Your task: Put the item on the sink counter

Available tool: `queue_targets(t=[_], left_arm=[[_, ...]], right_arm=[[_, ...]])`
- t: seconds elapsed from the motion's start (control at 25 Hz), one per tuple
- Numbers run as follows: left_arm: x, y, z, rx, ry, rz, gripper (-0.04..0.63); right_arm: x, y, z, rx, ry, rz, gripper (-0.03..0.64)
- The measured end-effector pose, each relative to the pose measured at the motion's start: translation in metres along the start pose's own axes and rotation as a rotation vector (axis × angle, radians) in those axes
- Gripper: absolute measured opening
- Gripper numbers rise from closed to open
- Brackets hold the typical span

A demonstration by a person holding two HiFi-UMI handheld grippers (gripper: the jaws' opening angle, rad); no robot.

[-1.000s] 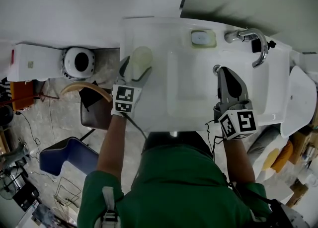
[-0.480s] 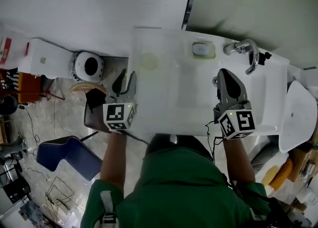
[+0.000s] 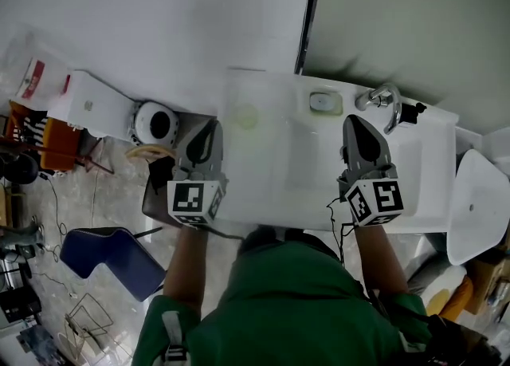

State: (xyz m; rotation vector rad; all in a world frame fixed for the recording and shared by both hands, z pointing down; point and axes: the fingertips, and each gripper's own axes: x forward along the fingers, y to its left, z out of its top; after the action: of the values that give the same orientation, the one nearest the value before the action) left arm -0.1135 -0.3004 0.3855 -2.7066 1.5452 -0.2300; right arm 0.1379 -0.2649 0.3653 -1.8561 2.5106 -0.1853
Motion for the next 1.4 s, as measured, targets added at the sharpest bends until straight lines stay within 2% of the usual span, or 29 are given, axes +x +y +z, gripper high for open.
queue_targets(t=[0.24, 0.44, 0.6, 1.4], left_arm=[[-0.013, -0.002, 0.052, 0.024, -0.085, 0.028, -0.001], [-0.019, -0.006, 0.087, 0.042, -0.145, 0.034, -0.002], [-0.023, -0.009, 0.109, 0.047, -0.192, 0.034, -0.002], [-0.021, -0.007, 0.107, 0.026, -0.186, 0.032, -0.002]], right_arm=[[-0.010, 0.009, 0.038, -0.048, -0.067, 0.016, 0.002], [-0.021, 0.011, 0.073, -0.110, -0.150, 0.021, 0.002], [-0.028, 0.010, 0.090, -0.130, -0.178, 0.007, 0.002], [-0.030, 0.010, 0.094, -0.161, -0.179, 0.008, 0.002]])
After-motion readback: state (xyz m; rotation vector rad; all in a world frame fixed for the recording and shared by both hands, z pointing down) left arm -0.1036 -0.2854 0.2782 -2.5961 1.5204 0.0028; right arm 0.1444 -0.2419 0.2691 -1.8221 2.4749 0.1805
